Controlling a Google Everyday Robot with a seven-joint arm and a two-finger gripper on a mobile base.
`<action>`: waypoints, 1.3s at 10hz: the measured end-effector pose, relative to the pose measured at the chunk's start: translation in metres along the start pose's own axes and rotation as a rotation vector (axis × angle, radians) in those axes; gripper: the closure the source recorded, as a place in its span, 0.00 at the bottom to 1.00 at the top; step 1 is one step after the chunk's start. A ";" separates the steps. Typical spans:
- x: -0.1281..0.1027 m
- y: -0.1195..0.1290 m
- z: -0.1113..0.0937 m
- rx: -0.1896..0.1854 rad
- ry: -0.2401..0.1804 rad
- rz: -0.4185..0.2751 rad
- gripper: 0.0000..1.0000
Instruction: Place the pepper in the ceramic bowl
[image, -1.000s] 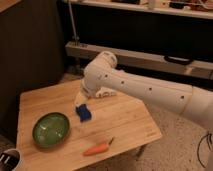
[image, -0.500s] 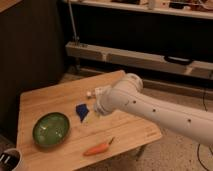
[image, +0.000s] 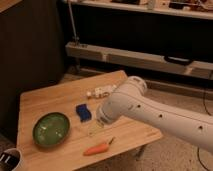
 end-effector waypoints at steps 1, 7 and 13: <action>0.001 -0.001 0.003 0.003 -0.003 -0.004 0.20; -0.044 -0.041 0.104 0.033 -0.080 -0.082 0.20; -0.106 -0.049 0.174 0.007 -0.109 -0.060 0.20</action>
